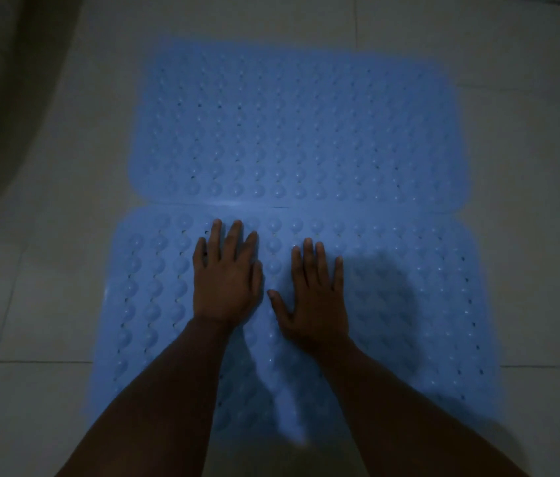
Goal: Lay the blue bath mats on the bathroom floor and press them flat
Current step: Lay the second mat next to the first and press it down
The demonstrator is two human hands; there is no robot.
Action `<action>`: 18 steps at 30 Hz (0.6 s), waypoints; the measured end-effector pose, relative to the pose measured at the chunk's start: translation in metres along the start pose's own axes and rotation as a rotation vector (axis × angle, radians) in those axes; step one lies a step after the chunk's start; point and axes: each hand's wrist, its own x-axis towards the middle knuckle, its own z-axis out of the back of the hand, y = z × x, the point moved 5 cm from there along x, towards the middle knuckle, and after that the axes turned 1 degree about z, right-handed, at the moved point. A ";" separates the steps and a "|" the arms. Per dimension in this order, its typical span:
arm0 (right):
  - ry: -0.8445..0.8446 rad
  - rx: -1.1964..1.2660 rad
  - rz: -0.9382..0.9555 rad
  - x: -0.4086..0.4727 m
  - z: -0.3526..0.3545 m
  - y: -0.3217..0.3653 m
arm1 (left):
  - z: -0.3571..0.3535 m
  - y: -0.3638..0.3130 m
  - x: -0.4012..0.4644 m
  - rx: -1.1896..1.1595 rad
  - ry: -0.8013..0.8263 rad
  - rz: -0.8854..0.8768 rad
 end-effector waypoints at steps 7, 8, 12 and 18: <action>0.032 -0.006 -0.012 0.000 -0.003 0.000 | 0.004 0.001 -0.001 0.021 0.000 -0.031; 0.044 0.000 -0.016 0.001 -0.003 0.000 | 0.006 0.001 -0.002 0.017 0.002 -0.023; 0.079 0.048 -0.053 0.007 0.004 -0.001 | 0.019 -0.007 -0.002 0.014 0.021 -0.029; 0.078 0.185 -0.119 0.040 0.054 -0.004 | 0.027 -0.019 -0.002 0.016 0.008 -0.068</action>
